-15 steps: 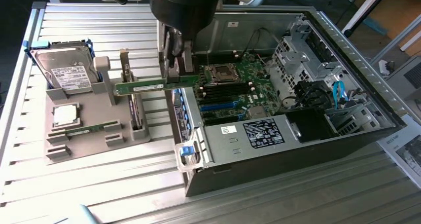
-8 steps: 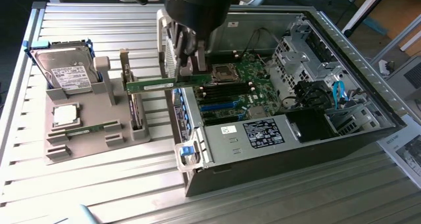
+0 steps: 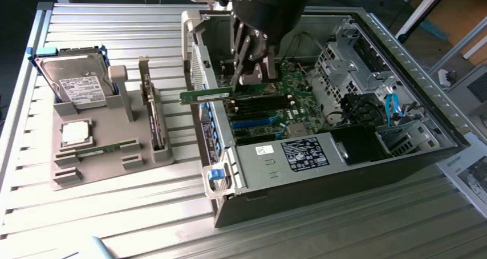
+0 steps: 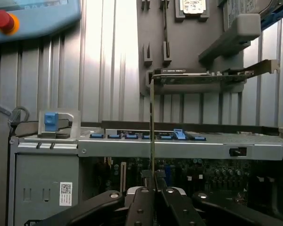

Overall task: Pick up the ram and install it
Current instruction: 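Pick up the ram and move it above insertion slot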

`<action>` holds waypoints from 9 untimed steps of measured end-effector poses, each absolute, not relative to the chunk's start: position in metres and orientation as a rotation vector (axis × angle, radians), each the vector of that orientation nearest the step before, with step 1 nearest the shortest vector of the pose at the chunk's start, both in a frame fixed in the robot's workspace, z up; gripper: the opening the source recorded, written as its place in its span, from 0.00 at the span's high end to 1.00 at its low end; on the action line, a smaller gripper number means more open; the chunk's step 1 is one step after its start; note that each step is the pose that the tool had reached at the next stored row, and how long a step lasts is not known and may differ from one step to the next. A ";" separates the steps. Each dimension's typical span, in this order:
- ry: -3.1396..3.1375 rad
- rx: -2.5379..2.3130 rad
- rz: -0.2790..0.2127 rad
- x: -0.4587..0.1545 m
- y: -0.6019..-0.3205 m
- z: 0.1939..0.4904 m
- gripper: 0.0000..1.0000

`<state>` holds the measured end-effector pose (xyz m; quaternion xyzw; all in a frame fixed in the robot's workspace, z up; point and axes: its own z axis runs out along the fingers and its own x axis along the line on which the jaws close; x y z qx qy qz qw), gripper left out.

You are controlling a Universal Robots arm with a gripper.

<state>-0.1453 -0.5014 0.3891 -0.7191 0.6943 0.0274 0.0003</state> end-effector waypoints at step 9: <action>2.179 -2.257 0.089 -0.097 -0.501 0.389 0.88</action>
